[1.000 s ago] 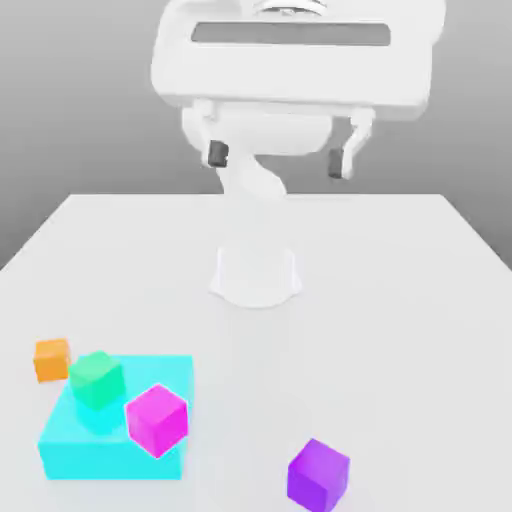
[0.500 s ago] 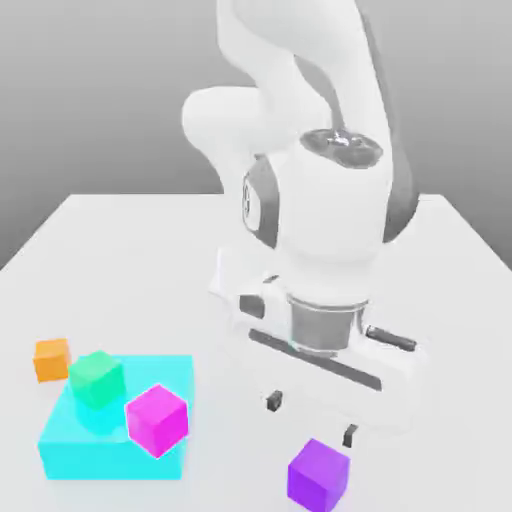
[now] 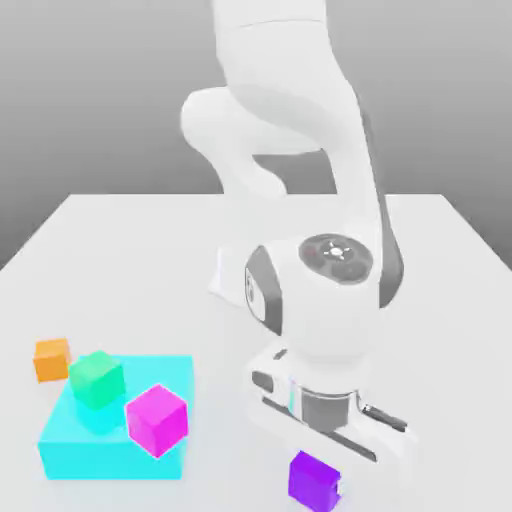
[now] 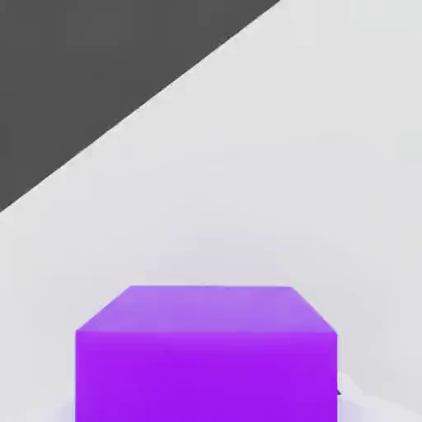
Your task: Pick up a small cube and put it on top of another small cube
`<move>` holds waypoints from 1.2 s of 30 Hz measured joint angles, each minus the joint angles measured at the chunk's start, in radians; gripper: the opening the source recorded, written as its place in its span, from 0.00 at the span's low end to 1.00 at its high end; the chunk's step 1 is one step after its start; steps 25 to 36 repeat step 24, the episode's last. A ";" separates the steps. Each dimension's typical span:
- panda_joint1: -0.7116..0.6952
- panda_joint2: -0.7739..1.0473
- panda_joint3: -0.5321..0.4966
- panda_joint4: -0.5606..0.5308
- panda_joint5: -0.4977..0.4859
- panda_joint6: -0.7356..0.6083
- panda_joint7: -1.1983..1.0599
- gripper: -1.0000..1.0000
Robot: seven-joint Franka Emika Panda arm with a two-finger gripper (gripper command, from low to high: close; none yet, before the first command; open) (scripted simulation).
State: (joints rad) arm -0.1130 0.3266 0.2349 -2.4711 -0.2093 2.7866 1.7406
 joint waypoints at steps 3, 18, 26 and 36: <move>-0.013 -0.099 0.021 -0.028 0.018 -0.056 -0.041 0.00; -0.372 -0.437 -0.250 -0.162 0.204 -0.262 -0.182 0.00; -0.372 -0.372 -0.253 -0.177 0.208 -0.183 -0.186 1.00; -0.372 -0.372 -0.253 -0.177 0.208 -0.183 -0.186 1.00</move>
